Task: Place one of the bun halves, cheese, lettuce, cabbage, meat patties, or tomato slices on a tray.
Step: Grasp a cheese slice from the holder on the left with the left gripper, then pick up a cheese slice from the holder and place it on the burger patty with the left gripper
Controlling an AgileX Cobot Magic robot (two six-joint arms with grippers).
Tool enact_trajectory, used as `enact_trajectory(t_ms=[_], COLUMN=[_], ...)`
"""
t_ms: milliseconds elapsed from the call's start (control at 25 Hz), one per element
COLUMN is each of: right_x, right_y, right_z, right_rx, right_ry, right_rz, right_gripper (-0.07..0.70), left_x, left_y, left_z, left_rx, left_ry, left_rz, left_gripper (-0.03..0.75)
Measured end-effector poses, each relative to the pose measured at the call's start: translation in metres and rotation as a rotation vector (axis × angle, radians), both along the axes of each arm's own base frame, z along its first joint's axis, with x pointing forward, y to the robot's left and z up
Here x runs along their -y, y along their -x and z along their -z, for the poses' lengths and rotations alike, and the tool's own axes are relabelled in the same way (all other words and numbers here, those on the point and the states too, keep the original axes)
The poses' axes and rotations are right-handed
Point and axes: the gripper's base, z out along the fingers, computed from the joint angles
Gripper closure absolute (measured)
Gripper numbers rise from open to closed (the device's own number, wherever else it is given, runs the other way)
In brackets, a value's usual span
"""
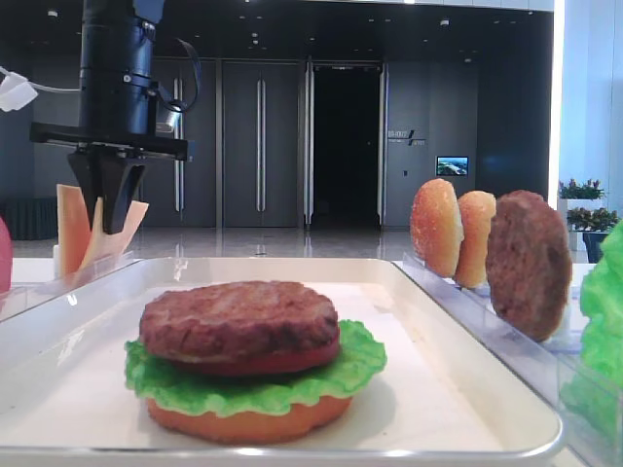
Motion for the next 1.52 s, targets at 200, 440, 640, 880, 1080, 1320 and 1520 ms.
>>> enact_trajectory(t_ms=[200, 440, 640, 880, 1080, 1320, 1520], right_x=[0.0, 0.0, 0.0, 0.0, 0.0, 0.0, 0.0], right_y=[0.0, 0.0, 0.0, 0.0, 0.0, 0.0, 0.0], right_z=[0.0, 0.0, 0.0, 0.0, 0.0, 0.0, 0.0], right_rx=[0.0, 0.0, 0.0, 0.0, 0.0, 0.0, 0.0], right_ry=[0.0, 0.0, 0.0, 0.0, 0.0, 0.0, 0.0], right_rz=[0.0, 0.0, 0.0, 0.0, 0.0, 0.0, 0.0], right_gripper=[0.22, 0.22, 0.22, 0.22, 0.22, 0.22, 0.22], left_x=[0.007, 0.017, 0.018, 0.025, 0.016, 0.006, 0.001], left_y=[-0.001, 0.013, 0.033, 0.088, 0.147, 0.214, 0.241], left_z=[-0.009, -0.059, -0.104, -0.119, -0.11, -0.091, -0.064], left_rx=[0.023, 0.1, 0.152, 0.107, 0.103, 0.092, 0.014], left_ry=[0.002, 0.142, 0.265, 0.419, 0.592, 0.787, 0.847], left_rz=[0.031, 0.043, 0.066, 0.136, 0.169, 0.318, 0.325], left_gripper=[0.679, 0.679, 0.679, 0.679, 0.679, 0.679, 0.679])
